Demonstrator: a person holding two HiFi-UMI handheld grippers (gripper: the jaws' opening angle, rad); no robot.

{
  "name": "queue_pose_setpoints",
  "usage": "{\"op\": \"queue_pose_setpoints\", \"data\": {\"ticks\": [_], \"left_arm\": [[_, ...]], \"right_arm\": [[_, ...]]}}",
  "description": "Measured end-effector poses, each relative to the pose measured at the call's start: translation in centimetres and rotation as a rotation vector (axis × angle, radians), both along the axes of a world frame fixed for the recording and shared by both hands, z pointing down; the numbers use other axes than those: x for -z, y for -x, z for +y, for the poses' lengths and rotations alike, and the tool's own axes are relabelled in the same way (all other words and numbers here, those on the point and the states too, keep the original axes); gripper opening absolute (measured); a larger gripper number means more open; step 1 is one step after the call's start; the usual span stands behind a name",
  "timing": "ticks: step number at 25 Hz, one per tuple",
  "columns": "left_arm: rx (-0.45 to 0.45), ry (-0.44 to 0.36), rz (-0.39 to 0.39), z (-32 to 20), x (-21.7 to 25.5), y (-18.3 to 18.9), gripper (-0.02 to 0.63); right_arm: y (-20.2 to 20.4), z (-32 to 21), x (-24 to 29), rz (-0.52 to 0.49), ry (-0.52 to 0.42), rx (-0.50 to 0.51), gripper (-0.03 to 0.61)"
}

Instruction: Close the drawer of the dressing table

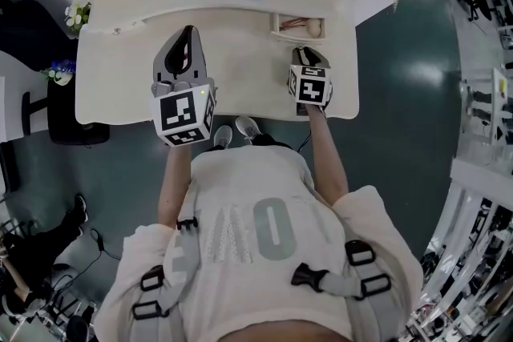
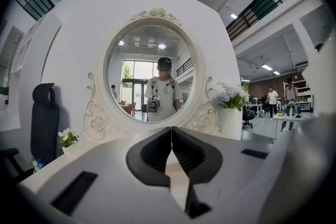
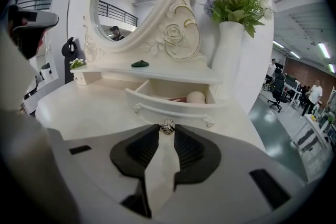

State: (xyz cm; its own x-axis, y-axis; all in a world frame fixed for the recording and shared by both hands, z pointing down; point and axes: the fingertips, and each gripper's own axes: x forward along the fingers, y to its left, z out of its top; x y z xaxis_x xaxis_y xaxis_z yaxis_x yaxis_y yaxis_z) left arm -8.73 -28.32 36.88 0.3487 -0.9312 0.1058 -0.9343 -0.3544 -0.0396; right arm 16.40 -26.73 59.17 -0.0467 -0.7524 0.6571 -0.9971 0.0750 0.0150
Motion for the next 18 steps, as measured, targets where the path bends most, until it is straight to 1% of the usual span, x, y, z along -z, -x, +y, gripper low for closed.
{"op": "queue_pose_setpoints", "data": {"ticks": [8, 18], "left_arm": [[0.017, 0.002, 0.007, 0.0, -0.2, 0.7, 0.018], [0.031, 0.008, 0.019, 0.2, -0.2, 1.4, 0.018]], "right_arm": [[0.0, -0.9, 1.3, 0.015, -0.029, 0.010, 0.100], [0.0, -1.8, 1.8, 0.012, -0.036, 0.015, 0.098]]}}
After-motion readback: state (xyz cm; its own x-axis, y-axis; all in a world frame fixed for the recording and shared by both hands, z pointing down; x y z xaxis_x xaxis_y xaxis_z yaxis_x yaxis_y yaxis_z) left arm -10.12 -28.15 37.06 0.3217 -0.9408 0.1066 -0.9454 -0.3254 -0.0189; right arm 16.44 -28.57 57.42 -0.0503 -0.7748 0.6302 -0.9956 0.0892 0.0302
